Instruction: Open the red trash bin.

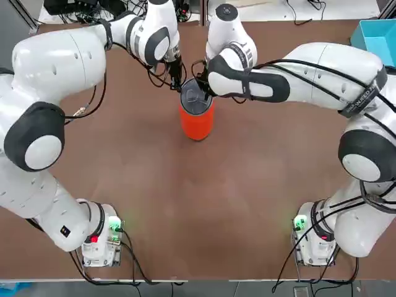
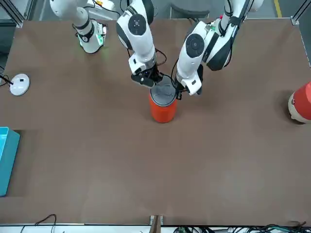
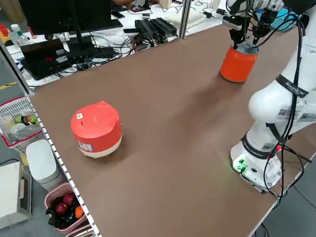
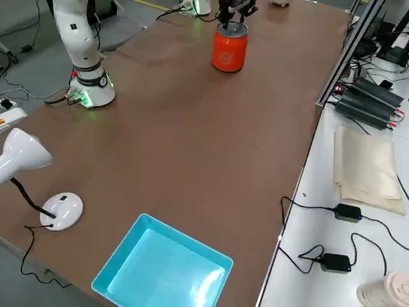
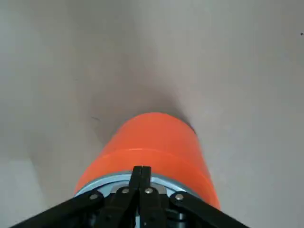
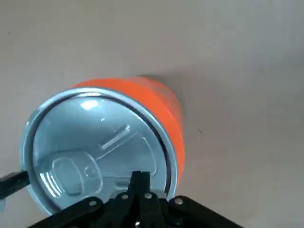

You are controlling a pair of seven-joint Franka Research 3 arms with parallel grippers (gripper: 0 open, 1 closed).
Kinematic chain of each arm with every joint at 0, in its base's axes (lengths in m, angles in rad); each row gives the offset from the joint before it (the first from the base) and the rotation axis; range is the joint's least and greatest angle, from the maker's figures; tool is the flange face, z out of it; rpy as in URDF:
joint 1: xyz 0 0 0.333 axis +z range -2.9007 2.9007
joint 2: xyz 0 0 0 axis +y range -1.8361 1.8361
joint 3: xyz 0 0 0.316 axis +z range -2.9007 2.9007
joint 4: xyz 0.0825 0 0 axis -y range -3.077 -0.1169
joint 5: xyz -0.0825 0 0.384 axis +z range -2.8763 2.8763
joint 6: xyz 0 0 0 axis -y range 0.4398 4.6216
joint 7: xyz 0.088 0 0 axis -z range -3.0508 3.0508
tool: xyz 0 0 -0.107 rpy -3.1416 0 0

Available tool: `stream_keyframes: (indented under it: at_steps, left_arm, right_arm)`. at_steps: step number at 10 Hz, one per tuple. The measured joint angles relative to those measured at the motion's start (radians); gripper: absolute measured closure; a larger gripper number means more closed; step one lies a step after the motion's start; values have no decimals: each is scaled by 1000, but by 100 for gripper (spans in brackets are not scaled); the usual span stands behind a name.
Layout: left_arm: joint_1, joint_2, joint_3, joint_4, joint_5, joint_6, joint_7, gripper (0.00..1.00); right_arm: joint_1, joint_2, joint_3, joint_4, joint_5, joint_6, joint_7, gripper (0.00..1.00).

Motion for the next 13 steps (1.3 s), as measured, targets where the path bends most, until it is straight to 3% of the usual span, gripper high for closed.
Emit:
stream_keyframes:
  at_steps: [13]
  left_arm:
    - [0,0,0,0,0,0,0,99]
  right_arm:
    - [2,38,-2,2,-37,37,22,99]
